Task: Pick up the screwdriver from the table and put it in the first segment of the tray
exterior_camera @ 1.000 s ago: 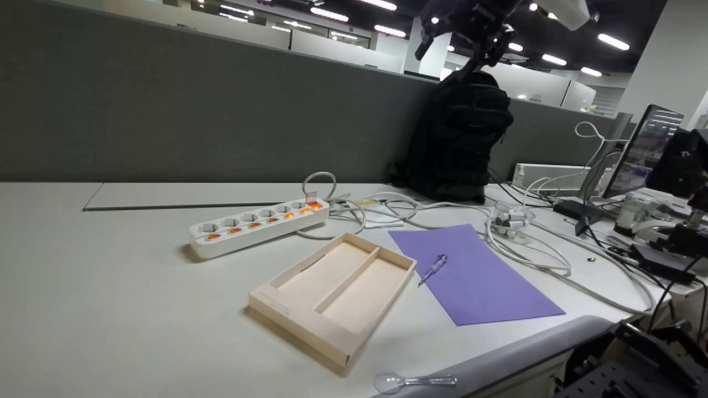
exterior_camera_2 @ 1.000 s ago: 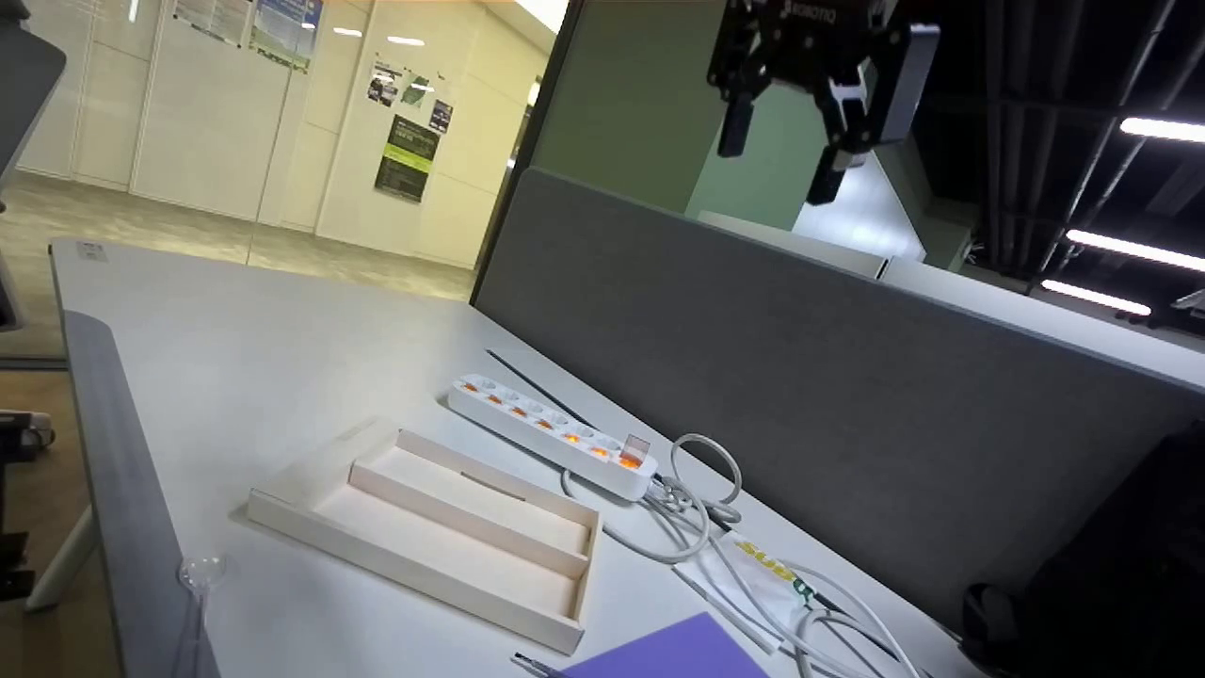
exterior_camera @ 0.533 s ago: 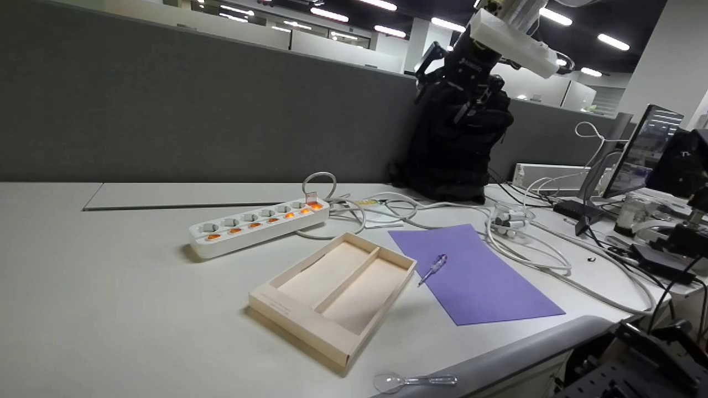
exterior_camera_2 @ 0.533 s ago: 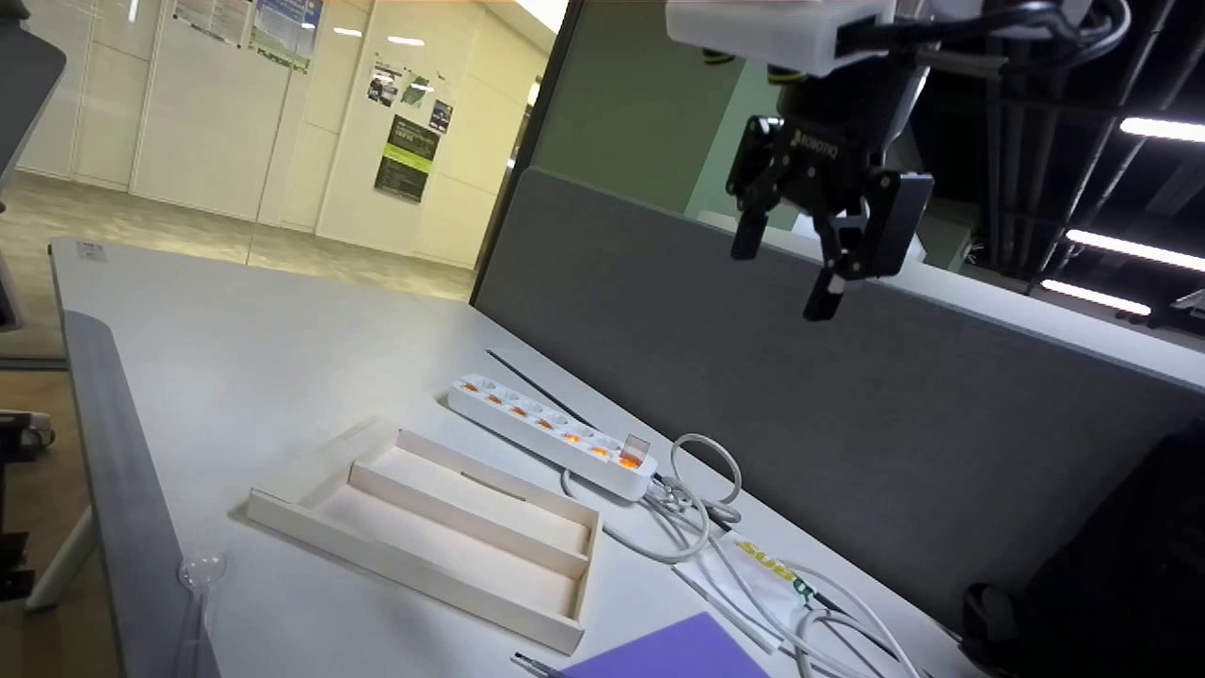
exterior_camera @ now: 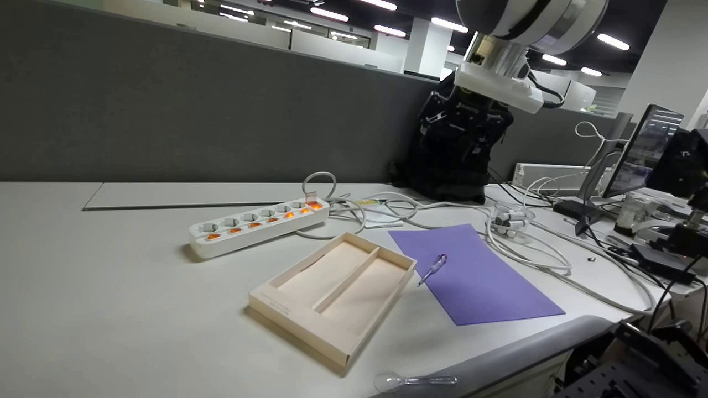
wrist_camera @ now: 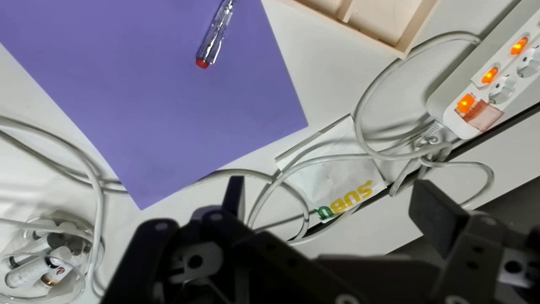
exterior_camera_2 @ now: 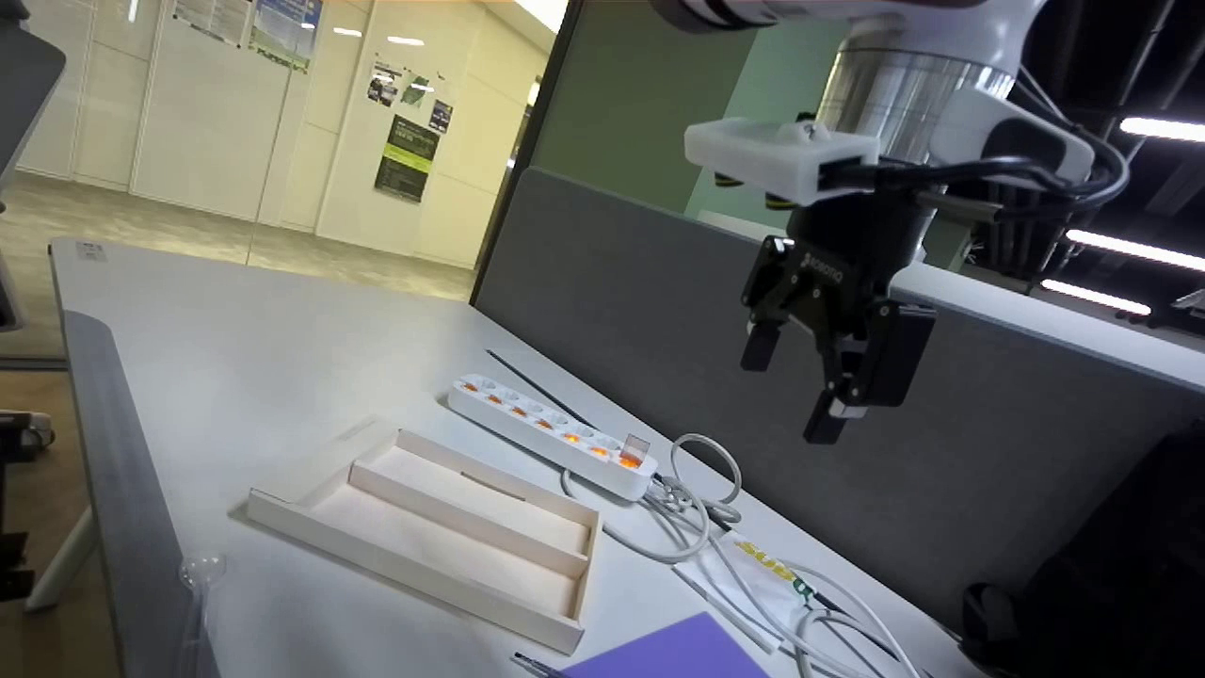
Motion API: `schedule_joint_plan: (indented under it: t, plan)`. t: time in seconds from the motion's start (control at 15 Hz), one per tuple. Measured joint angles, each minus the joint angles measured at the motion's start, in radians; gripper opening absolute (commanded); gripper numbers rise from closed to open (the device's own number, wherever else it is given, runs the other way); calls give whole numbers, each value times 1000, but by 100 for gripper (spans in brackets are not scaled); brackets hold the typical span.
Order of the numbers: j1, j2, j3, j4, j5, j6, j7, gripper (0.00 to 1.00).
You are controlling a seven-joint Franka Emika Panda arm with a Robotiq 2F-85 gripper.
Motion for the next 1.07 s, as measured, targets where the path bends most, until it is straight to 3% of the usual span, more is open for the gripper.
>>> schedule_joint_plan:
  t: [0.47,0.87,1.07]
  plan:
    - [-1,37,-1,15,-27,1,12,100]
    - [-1,191,-8,15,-49,84,123,100]
    - [-1,257,-13,20,-6,135,128,100]
